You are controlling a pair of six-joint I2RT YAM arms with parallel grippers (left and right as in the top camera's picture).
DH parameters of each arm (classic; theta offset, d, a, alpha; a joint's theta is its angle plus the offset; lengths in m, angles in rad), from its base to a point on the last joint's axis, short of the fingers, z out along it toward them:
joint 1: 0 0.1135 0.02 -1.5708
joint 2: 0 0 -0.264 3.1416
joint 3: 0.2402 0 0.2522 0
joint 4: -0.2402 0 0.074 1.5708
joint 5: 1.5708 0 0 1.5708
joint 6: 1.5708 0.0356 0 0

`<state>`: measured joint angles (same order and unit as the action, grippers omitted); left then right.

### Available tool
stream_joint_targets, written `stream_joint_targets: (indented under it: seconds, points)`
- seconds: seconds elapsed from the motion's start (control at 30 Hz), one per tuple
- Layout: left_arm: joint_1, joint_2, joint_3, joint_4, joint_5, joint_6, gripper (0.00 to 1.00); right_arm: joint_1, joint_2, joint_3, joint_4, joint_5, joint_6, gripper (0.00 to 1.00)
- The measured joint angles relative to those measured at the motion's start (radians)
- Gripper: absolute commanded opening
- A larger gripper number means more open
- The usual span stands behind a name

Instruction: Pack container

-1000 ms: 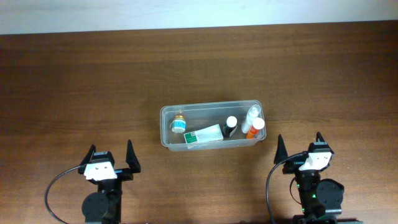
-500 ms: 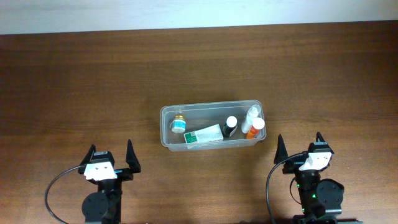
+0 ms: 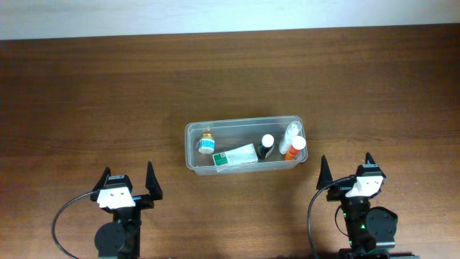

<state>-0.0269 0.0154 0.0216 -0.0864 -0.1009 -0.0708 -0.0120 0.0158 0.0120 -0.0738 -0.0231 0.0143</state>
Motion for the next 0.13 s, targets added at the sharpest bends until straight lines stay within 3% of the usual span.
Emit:
stream_joint_targets:
  seconds: [0.13]
  points:
    - [0.0,0.0,0.0,0.0,0.0,0.0,0.99,0.0,0.0,0.0,0.0,0.0,0.0,0.98]
